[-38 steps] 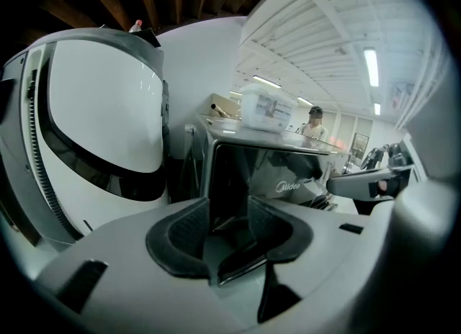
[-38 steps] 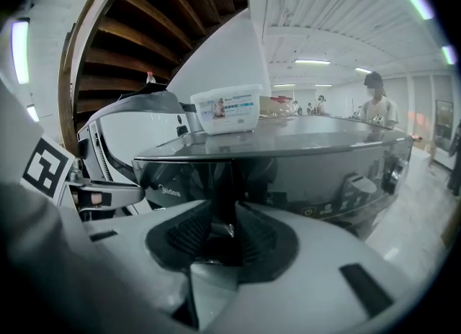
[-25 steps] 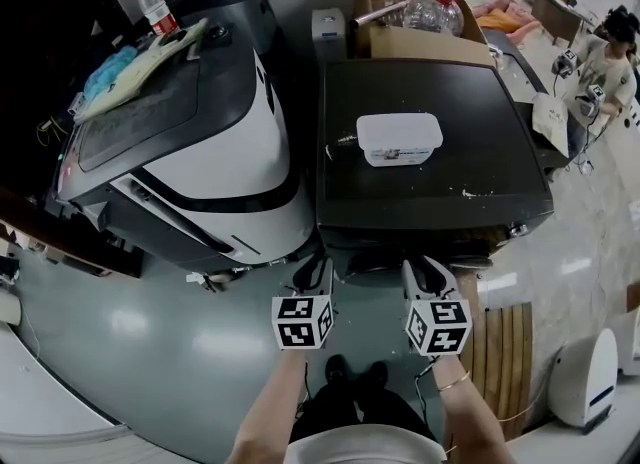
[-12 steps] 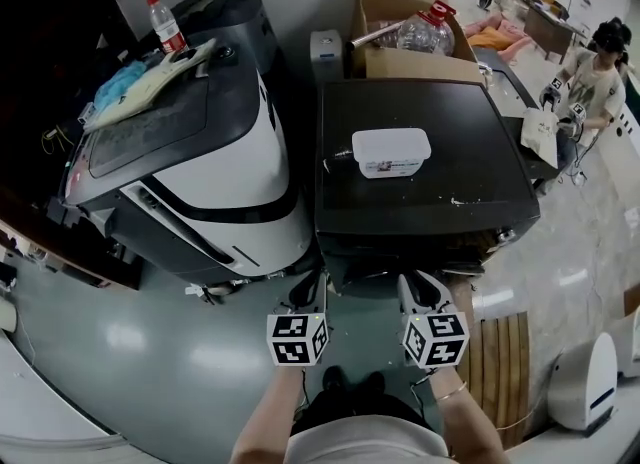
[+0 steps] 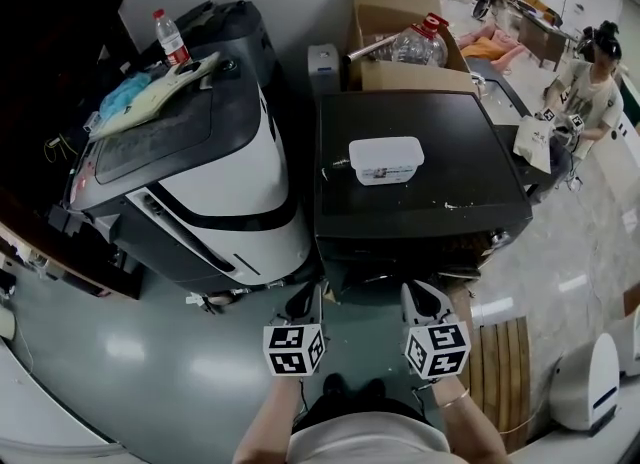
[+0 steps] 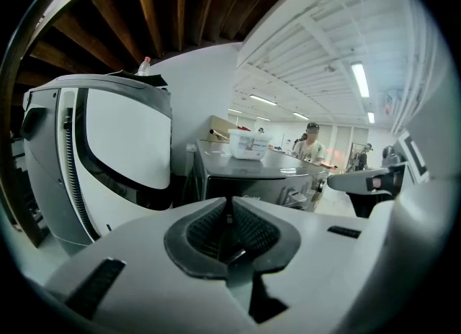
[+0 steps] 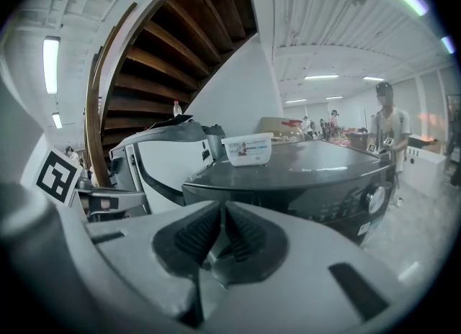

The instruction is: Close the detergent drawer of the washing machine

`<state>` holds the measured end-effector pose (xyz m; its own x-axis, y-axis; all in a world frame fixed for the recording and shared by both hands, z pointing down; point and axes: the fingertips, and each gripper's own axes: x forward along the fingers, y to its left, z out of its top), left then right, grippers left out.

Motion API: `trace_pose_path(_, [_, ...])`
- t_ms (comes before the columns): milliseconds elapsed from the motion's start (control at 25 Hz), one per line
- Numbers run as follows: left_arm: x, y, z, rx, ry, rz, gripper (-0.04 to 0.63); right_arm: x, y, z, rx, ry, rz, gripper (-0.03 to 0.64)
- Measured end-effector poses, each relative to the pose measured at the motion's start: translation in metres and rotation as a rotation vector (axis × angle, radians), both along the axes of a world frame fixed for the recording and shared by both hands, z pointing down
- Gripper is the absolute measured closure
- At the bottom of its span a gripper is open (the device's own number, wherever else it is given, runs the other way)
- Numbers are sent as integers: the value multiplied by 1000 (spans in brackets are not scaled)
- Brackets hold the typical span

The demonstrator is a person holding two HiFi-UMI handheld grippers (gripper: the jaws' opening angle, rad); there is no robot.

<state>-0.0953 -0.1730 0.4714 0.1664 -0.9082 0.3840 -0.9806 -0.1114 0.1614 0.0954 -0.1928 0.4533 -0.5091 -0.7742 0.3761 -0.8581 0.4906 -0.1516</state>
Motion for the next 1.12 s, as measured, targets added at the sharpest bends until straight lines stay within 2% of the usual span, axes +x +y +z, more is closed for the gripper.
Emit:
trace_pose_path(120, [1, 5, -2, 5, -4, 9, 581, 4, 4, -2, 11, 23, 10, 614])
trace_pose_path(1120, [4, 35, -10, 23, -6, 22, 589, 0, 34, -13, 38, 35, -10, 615])
